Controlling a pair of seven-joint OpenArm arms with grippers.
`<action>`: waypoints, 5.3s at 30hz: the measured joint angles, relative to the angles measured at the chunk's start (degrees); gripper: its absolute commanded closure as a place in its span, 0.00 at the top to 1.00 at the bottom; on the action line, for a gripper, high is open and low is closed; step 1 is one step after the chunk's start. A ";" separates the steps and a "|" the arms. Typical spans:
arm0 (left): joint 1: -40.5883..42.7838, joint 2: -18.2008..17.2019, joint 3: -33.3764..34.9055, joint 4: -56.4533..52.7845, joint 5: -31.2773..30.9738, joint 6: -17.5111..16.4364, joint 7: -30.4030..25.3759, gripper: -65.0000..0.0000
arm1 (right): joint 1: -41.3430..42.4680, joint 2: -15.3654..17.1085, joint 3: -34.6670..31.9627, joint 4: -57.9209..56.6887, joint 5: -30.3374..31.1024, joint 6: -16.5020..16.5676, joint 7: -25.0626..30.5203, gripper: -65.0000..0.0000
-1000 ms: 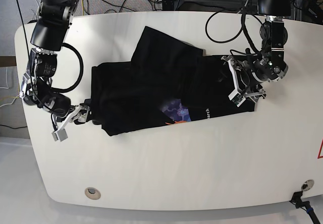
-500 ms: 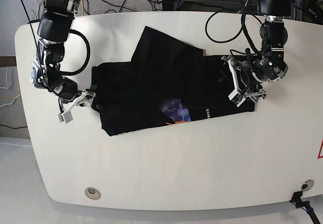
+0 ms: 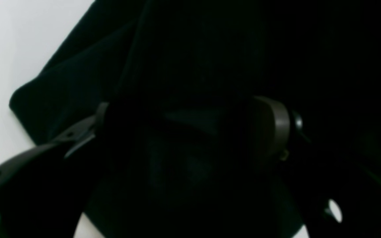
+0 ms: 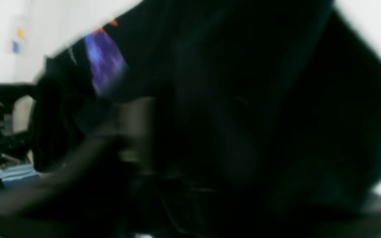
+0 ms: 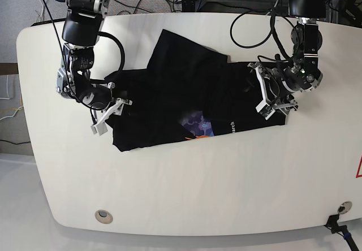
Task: Fold the T-shirt properly
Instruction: 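Grasp the folded shirt with both grippers and lift its edges, then bring both grippers together, folding the shirt over on itself, then press the folded bundle down with both grippers and release it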
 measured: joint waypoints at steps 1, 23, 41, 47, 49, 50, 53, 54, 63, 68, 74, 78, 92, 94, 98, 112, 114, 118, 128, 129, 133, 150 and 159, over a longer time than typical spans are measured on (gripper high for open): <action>0.00 0.04 0.15 0.00 0.02 0.00 0.02 0.73 | -0.22 0.00 0.00 -0.02 -0.20 -0.15 -0.59 0.00; -0.94 9.18 12.68 0.04 1.73 1.05 -0.46 0.73 | -2.19 3.45 -0.26 22.69 15.15 -1.22 -16.96 0.00; -1.14 7.26 9.49 -3.13 -1.51 -0.72 -3.32 0.73 | -13.88 5.16 0.02 36.65 25.05 -1.22 -19.30 0.00; -0.92 7.26 9.35 -3.13 -1.53 -0.68 -3.65 0.73 | -14.60 -0.61 -3.41 38.86 25.40 -0.74 -19.41 0.00; -0.92 7.30 9.14 -3.13 -1.55 -0.70 -3.65 0.73 | -14.40 -3.08 -4.76 38.88 25.42 -0.76 -19.30 0.00; -0.83 7.48 8.41 -3.15 -1.57 -0.83 -3.67 0.73 | -14.32 -4.48 -5.20 38.88 25.35 -0.76 -19.28 0.00; -0.46 8.85 3.23 -3.39 -1.77 -1.11 -3.41 0.73 | -13.20 -7.72 -7.06 38.05 25.00 -0.76 -19.30 0.00; -0.46 8.85 2.32 -3.39 -1.70 -1.09 -3.21 0.73 | -12.76 -8.24 -7.63 37.62 24.96 -0.79 -19.19 0.00; -0.59 9.88 1.95 -3.15 -0.76 -0.37 -2.47 0.74 | -10.88 -12.83 -9.33 33.75 24.72 -0.83 -18.91 0.00; 1.68 10.25 2.08 3.26 0.37 0.26 2.12 0.74 | -10.40 -14.38 -9.27 33.73 19.78 -1.03 -18.78 0.00; 2.54 10.47 -5.51 11.93 -2.89 -0.04 3.93 0.74 | -10.32 -14.27 -9.25 33.70 18.16 -1.09 -18.84 0.00; 3.52 9.46 -15.19 11.85 -1.79 0.42 5.73 0.74 | -10.32 -14.16 -9.33 33.73 17.31 -1.14 -18.82 0.00; 4.28 6.45 -12.63 2.12 -5.33 0.68 4.04 0.73 | -10.21 -13.92 -13.16 32.59 16.98 -1.18 -15.23 0.00; 4.13 6.49 -10.38 2.10 -5.66 0.59 3.89 0.69 | -10.21 -14.16 -13.94 30.58 17.64 -1.16 -14.14 0.00; 4.20 6.86 -9.40 2.05 -6.14 0.20 3.87 0.52 | -9.75 -14.45 -13.88 27.32 16.96 -1.22 -13.84 0.00; 4.26 6.95 -9.38 2.05 -6.27 0.17 3.72 0.52 | -6.58 -16.50 -21.97 21.07 17.31 -11.32 -13.57 0.53; 4.26 6.97 -9.38 2.05 -6.27 0.17 3.74 0.52 | -6.43 -16.02 -21.68 20.26 17.35 -12.35 -13.33 0.67; 4.26 6.93 -9.38 2.08 -6.29 0.20 3.72 0.52 | -6.14 -15.23 -21.75 20.24 17.42 -12.37 -13.40 0.73; 4.68 1.84 -9.60 10.08 -4.81 0.17 6.21 0.52 | -3.21 -15.39 -32.17 22.82 17.81 -12.20 -13.92 0.73; 4.79 1.38 -9.53 12.09 -5.44 0.02 5.57 0.52 | -3.13 -15.39 -32.81 23.76 17.97 -12.15 -13.90 0.73; 5.38 -0.44 -9.44 17.68 -5.35 0.02 6.80 0.52 | -2.71 -15.23 -33.70 26.36 18.23 -12.17 -13.73 0.73; 8.52 0.02 -7.80 27.26 -5.09 0.22 9.42 0.52 | 4.15 -9.92 -15.93 24.63 18.14 -12.11 -13.38 0.73; 14.47 7.61 -4.09 26.77 -4.74 0.20 9.29 0.52 | 3.67 -10.54 -14.49 15.10 18.25 -12.07 -4.39 0.62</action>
